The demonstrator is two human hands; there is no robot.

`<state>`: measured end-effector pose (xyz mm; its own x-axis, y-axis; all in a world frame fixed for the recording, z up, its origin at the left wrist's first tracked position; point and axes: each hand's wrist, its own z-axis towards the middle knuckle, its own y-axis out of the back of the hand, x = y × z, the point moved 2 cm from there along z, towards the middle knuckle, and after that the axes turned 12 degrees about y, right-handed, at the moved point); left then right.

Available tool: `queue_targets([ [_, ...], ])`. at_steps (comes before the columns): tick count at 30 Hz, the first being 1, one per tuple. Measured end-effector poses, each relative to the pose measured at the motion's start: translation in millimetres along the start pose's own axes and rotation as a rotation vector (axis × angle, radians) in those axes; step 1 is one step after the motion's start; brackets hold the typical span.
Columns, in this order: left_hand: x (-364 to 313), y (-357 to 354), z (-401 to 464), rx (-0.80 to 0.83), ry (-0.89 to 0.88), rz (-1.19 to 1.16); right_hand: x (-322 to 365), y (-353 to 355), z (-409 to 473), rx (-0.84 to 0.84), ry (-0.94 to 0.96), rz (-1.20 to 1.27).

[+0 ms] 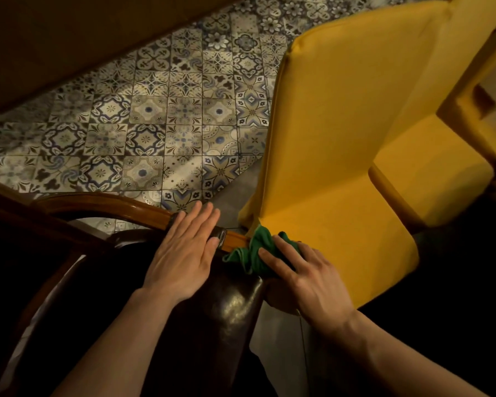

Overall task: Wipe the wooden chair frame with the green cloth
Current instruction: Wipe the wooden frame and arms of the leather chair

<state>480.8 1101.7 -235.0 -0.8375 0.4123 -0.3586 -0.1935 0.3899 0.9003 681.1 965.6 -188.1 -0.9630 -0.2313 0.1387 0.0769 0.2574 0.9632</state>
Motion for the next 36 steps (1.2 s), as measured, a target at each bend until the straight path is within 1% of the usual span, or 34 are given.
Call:
queue_targets([
  [4,0,-1,2,0.012,0.004,-0.020,-3,7,-8,-0.017,0.028,-0.077],
  [7,-1,-1,4,0.045,0.025,-0.064,-7,14,-18,0.001,0.028,-0.110],
  [9,-1,1,7,0.086,0.041,-0.074,-12,20,-27,0.111,-0.009,-0.140],
  [11,-2,6,9,0.150,0.058,-0.058,-18,25,-36,0.241,-0.070,-0.116],
  [13,-8,18,7,0.184,0.067,-0.077,-22,36,-45,0.311,-0.143,-0.075],
  [15,-20,34,-3,0.165,0.041,-0.143,-22,55,-47,0.270,-0.170,0.017],
  [16,-28,42,-10,0.159,0.014,-0.180,-20,66,-46,0.219,-0.175,0.081],
  [18,-47,61,-27,0.199,-0.031,-0.243,-13,93,-42,0.089,-0.187,0.240],
  [21,-74,90,-53,0.252,-0.072,-0.245,11,129,-25,-0.085,-0.169,0.473],
  [24,-87,133,-80,0.119,-0.069,-0.262,43,166,-17,-0.258,-0.166,0.672],
  [27,-80,184,-107,-0.102,-0.019,-0.315,74,205,-20,-0.379,-0.110,0.981],
  [29,-73,221,-127,-0.202,0.017,-0.289,95,229,-28,-0.388,-0.024,1.183],
  [30,-68,240,-138,-0.246,0.031,-0.290,105,240,-32,-0.370,0.025,1.219],
  [32,-57,281,-165,-0.328,0.053,-0.297,128,262,-40,-0.317,0.124,1.180],
  [33,-52,301,-178,-0.379,0.058,-0.276,139,273,-42,-0.303,0.146,1.112],
  [36,-37,350,-217,-0.492,0.046,-0.159,165,303,-45,-0.314,0.170,0.780],
])
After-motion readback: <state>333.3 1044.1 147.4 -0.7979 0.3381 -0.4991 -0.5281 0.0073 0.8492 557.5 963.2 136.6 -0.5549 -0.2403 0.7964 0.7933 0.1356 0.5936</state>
